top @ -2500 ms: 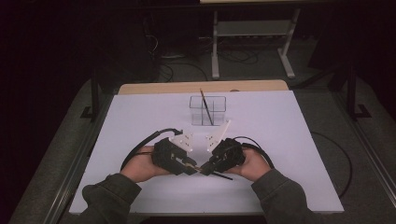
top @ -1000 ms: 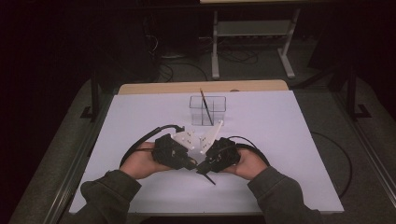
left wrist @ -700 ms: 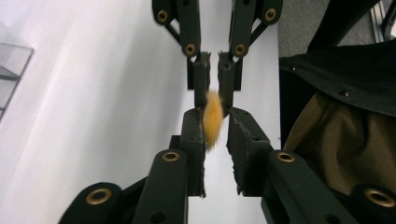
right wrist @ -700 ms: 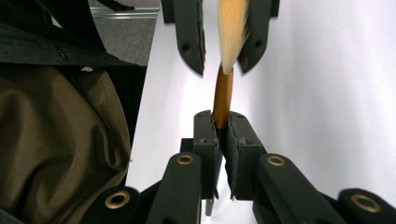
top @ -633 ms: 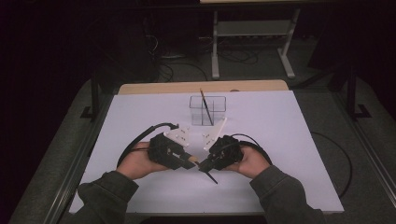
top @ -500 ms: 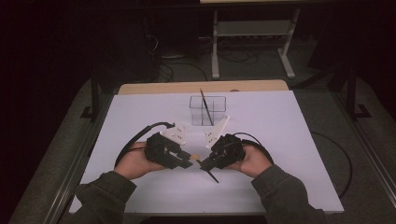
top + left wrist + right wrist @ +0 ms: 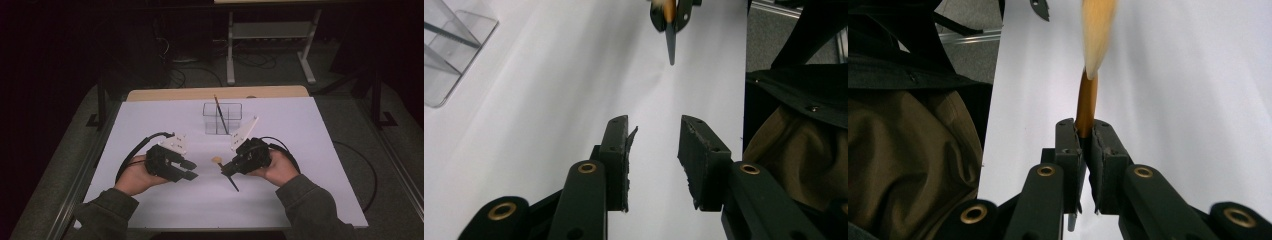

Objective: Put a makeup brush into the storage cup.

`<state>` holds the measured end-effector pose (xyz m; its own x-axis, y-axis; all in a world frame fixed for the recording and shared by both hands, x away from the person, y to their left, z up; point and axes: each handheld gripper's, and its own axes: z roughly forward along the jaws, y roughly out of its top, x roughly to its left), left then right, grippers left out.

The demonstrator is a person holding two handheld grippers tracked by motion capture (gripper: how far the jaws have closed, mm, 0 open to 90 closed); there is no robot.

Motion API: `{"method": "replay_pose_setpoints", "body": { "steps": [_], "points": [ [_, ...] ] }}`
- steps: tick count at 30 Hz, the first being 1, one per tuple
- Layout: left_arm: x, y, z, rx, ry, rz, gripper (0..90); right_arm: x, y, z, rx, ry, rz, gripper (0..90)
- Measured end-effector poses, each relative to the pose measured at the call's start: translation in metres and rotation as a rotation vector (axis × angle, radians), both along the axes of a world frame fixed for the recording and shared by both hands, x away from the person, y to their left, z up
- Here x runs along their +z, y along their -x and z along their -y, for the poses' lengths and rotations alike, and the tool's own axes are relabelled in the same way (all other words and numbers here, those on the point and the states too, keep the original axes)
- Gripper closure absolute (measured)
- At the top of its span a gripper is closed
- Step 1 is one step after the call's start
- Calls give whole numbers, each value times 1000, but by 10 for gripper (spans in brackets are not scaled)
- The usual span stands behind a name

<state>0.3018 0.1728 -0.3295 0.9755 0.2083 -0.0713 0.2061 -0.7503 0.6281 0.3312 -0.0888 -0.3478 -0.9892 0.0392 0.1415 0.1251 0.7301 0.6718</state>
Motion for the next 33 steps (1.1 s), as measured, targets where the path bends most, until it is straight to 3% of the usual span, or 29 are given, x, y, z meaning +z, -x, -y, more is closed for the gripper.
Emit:
{"method": "replay_pose_setpoints", "body": {
  "steps": [14,24,33],
  "points": [
    [-11,5,-15,60,28,-2,592,3,-10,14,-55,-34,-15,826],
    [-20,9,-23,96,34,-10,534,7,-16,21,-85,-33,-18,826],
    [-23,13,-31,110,50,10,502,12,-21,26,-107,-40,-24,826]
  ]
}}
